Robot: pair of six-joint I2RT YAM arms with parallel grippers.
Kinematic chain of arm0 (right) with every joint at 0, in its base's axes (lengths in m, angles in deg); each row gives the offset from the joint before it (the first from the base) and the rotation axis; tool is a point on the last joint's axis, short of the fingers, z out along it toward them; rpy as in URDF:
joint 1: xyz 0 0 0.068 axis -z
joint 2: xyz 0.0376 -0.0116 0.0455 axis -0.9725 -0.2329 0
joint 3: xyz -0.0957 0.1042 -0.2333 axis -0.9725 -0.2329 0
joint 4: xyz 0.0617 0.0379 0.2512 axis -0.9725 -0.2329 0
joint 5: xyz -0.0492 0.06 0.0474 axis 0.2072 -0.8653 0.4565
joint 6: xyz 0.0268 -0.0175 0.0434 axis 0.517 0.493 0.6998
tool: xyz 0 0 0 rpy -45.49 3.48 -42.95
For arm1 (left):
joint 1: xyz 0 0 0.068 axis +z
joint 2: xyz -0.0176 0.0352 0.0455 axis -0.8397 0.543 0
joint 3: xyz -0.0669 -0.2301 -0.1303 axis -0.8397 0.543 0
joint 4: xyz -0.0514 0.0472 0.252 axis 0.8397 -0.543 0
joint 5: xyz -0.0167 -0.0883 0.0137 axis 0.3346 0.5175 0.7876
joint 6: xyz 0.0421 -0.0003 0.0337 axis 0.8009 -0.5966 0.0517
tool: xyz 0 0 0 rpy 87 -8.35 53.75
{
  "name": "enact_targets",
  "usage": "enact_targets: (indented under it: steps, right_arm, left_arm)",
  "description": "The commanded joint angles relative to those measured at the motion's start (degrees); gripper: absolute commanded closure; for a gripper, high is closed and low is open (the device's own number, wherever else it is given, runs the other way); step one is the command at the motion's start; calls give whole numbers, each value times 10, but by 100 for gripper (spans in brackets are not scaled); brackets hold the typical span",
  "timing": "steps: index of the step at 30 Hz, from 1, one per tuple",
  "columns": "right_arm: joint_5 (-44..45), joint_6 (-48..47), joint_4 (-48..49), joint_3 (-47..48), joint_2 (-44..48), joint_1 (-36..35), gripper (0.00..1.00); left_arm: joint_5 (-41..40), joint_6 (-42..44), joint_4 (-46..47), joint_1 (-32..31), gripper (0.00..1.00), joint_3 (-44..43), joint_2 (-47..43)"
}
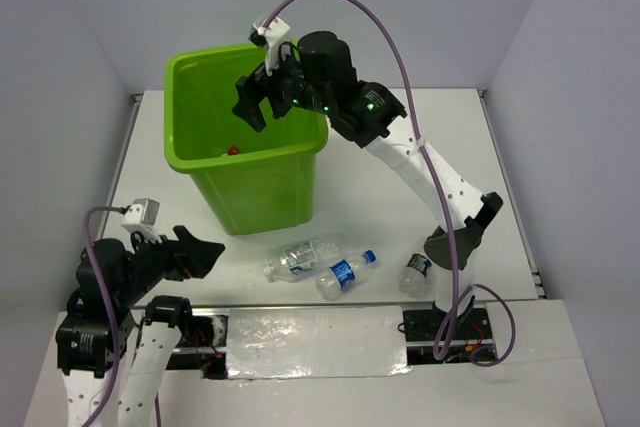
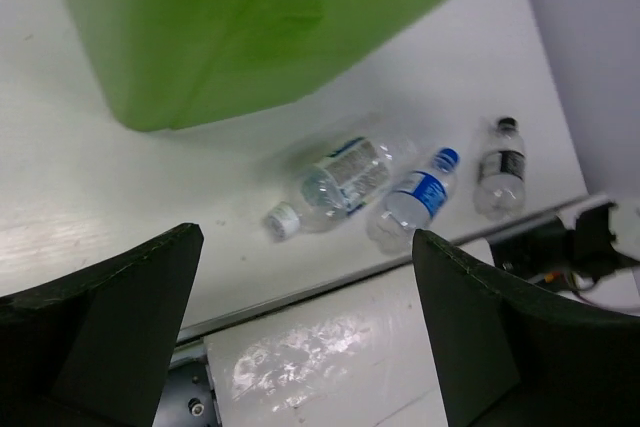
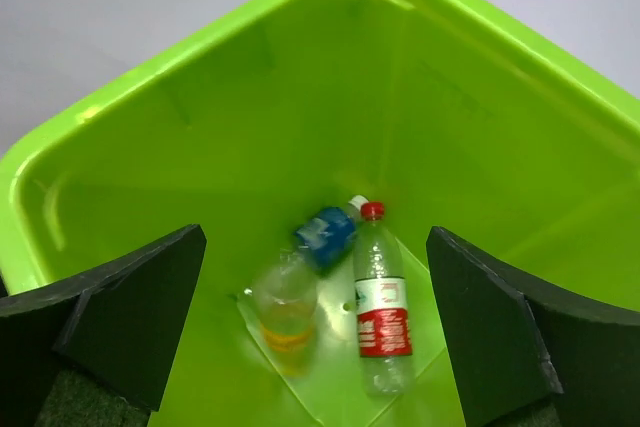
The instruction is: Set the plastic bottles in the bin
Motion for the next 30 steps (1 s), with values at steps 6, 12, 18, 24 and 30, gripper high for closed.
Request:
enact_targets:
  steps: [6,12,18,24,30]
  right_arm:
    - [26,44,-13,-36,52,18,0]
    - [-1,92,-1,-79,101,53,0]
    - [-102,156,12,-123,162,147,0]
    - [-85,163,66,-229,245,204,0]
    - [-93,168,56,-237,259,232,0]
  left_arm:
    - [239,47,87,12,1,52,-33]
    - [328,92,100,63,1,50,-44]
    - [348,91,123,106,1,78,-25]
    - [349,50,187,110,1,116,-24]
    - [282,62,199,109,1,117,58]
